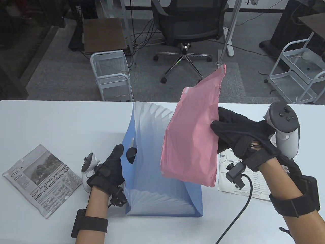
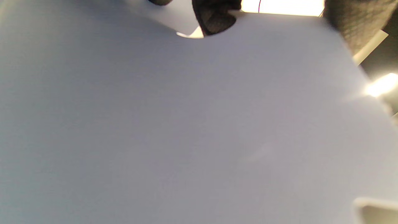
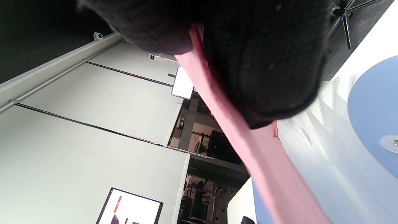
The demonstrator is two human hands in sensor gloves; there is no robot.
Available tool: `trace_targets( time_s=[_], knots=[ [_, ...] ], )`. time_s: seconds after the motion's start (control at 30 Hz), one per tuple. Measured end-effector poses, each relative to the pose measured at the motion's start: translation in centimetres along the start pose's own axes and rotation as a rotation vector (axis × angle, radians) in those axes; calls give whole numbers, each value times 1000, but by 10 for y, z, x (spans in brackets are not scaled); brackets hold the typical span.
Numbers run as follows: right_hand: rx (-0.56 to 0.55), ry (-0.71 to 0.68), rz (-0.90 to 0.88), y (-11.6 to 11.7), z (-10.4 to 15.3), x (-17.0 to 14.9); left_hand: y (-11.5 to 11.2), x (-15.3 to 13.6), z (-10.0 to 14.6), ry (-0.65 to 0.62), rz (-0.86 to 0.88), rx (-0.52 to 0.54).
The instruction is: Sort materials into accordion folder compartments
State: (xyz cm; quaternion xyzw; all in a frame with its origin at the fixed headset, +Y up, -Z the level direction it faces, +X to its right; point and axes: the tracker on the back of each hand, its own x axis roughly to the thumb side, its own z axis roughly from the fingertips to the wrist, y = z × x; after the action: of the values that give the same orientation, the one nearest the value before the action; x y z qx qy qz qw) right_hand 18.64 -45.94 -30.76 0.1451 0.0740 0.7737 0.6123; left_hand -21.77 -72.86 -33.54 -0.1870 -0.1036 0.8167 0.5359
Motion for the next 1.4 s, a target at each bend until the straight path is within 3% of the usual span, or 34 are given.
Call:
trace_targets(
  time_s=[1.4],
  knots=[
    [195,101,182,53,-41,-2,-1,-1,0,-2,3,-1]
  ],
)
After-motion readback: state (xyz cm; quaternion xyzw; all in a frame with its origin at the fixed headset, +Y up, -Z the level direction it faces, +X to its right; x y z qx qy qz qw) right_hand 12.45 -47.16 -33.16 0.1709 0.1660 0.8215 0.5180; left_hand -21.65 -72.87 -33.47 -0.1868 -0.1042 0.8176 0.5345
